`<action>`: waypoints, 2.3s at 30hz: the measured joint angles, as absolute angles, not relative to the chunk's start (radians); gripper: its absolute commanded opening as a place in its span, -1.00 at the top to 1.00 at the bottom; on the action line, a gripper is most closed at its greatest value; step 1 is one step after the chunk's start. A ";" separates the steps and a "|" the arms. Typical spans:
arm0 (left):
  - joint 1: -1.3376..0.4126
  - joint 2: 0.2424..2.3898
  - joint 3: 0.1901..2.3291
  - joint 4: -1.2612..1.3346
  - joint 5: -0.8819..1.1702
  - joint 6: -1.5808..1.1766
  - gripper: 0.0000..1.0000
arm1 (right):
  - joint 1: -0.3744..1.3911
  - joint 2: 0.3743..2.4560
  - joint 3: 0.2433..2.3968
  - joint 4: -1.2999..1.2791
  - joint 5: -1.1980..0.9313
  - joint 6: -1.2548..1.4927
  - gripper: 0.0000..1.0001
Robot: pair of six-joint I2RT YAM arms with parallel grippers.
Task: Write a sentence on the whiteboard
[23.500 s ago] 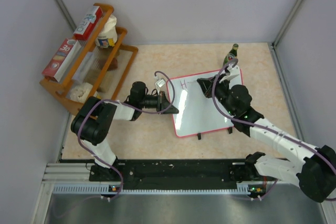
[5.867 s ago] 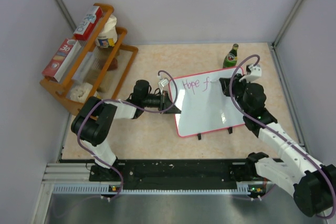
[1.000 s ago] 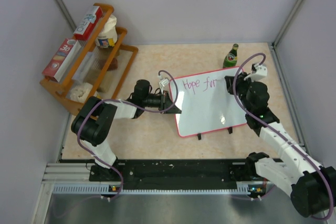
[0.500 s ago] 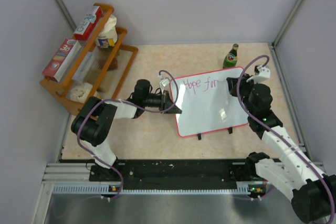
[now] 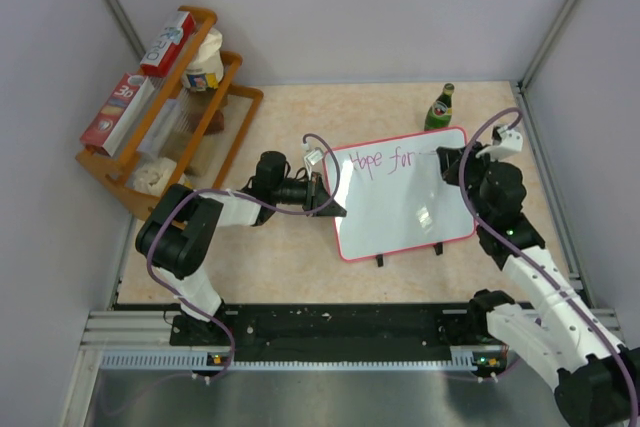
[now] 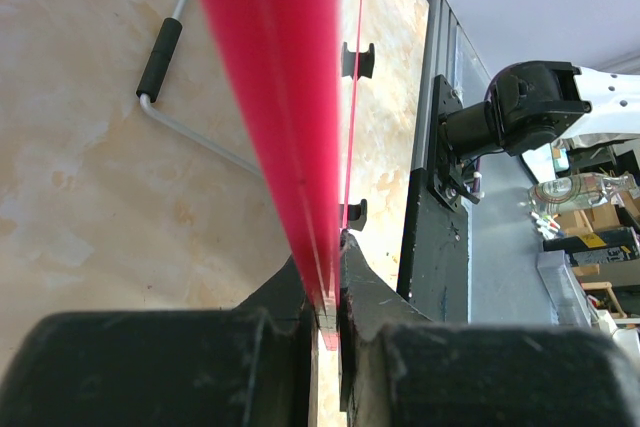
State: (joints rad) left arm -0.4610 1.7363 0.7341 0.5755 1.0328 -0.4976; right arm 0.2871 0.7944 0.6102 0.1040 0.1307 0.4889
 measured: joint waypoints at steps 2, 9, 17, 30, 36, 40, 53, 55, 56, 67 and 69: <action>-0.461 1.736 0.734 0.575 1.033 -0.498 1.00 | 0.275 0.801 0.610 0.104 0.130 0.490 1.00; -0.461 1.736 0.734 0.575 1.033 -0.498 1.00 | 0.207 0.828 0.610 0.119 0.105 0.503 1.00; -0.461 1.736 0.735 0.575 1.033 -0.497 1.00 | 0.205 0.847 0.609 0.136 0.073 0.518 1.00; -0.462 1.736 0.735 0.572 1.032 -0.498 1.00 | 0.205 0.887 0.609 0.152 0.055 0.521 1.00; -0.462 1.736 0.735 0.571 1.031 -0.498 1.00 | 0.204 0.891 0.609 0.154 0.061 0.520 1.00; -0.462 1.736 0.735 0.571 1.030 -0.499 1.00 | 0.205 0.891 0.609 0.154 0.071 0.520 1.00; -0.462 1.736 0.736 0.568 1.028 -0.500 1.00 | 0.197 0.884 0.609 0.143 0.126 0.516 1.00; -0.462 1.736 0.736 0.568 1.027 -0.500 1.00 | 0.197 0.884 0.609 0.141 0.131 0.516 1.00; -0.462 1.736 0.736 0.568 1.027 -0.500 1.00 | 0.196 0.884 0.609 0.141 0.131 0.516 1.00; -0.463 1.736 0.737 0.569 1.031 -0.498 1.00 | 0.193 0.863 0.610 0.117 0.115 0.516 1.00; -0.463 1.736 0.737 0.570 1.031 -0.497 1.00 | 0.192 0.863 0.612 0.113 0.107 0.516 1.00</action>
State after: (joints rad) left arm -0.4633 1.7359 0.7372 0.5697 1.0309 -0.4973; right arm 0.1925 0.8631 0.6121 0.1135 0.1070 0.5163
